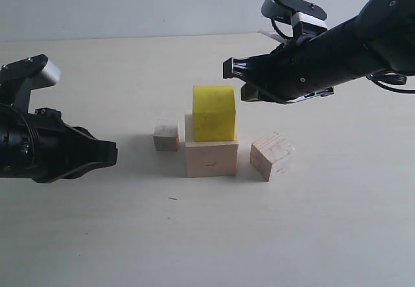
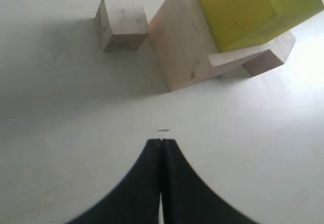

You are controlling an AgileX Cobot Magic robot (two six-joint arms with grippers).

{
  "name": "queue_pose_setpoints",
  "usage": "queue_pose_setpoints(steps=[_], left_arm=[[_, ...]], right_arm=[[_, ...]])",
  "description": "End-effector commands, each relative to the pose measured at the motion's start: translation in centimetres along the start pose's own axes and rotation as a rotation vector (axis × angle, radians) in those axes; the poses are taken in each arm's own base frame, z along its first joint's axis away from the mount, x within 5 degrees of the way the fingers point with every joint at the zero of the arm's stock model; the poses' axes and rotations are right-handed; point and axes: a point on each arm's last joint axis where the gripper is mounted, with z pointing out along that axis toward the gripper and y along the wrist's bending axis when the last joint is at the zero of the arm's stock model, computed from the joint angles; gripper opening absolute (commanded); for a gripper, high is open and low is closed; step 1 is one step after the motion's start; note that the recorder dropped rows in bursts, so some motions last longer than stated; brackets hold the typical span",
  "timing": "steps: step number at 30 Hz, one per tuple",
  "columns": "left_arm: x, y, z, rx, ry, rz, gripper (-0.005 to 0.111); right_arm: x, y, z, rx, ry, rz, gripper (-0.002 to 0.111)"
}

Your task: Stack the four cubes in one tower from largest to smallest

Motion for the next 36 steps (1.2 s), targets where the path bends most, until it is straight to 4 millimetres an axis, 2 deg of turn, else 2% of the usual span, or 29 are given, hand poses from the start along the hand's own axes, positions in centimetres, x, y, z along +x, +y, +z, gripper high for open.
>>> queue_pose_setpoints(steps=[1,6,36], left_arm=[[-0.1,0.0,-0.2,0.0,-0.01,0.004,0.0],[-0.1,0.0,-0.2,0.0,-0.01,0.004,0.0],[-0.1,0.0,-0.2,-0.004,-0.015,0.004,0.0]], right_arm=[[0.3,-0.6,0.9,0.019,0.023,-0.008,0.0],[0.8,-1.2,2.0,0.037,0.051,0.002,0.0],[0.7,-0.4,2.0,-0.052,0.046,-0.027,0.0]])
